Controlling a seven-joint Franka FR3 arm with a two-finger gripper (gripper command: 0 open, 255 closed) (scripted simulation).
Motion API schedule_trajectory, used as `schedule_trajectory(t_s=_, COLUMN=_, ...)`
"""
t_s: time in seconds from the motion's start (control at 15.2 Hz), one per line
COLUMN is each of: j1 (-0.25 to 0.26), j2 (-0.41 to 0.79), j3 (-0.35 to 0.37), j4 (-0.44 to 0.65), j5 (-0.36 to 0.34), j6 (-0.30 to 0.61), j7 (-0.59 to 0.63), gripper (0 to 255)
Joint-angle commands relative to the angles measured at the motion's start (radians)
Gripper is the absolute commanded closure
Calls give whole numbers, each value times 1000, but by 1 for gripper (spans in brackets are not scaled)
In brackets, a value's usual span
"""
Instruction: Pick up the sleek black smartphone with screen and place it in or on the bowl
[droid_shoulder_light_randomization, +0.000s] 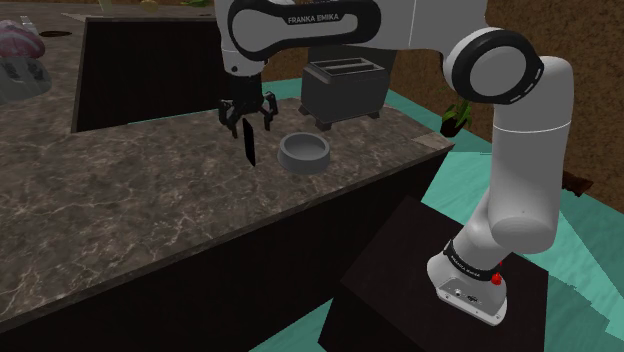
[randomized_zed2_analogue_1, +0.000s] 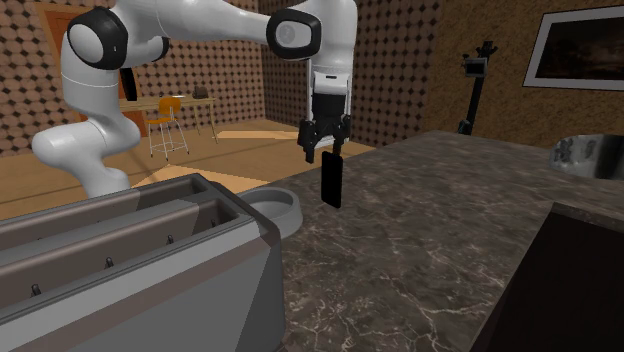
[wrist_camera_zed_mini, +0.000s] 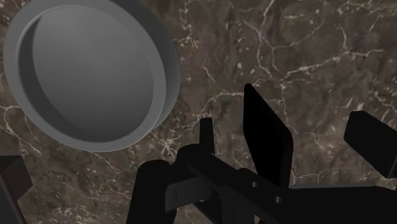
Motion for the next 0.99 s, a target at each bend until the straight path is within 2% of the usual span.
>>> schedule_trajectory(t_s=0.0, j1=0, j2=0, j3=0, j4=-1, j5=0, j6=1, j7=0, gripper=0)
schedule_trajectory(t_s=0.07, j1=0, j2=0, j3=0, j4=-1, j5=0, j6=1, j7=0, gripper=0)
schedule_trajectory(t_s=0.13, j1=0, j2=0, j3=0, j4=0, j5=0, j6=1, j7=0, gripper=255)
schedule_trajectory(t_s=0.73, j1=0, j2=0, j3=0, j4=0, j5=0, j6=1, j7=0, gripper=255)
schedule_trajectory(t_s=0.92, j1=3, j2=2, j3=1, j4=43, j5=0, j6=-41, j7=0, gripper=255)
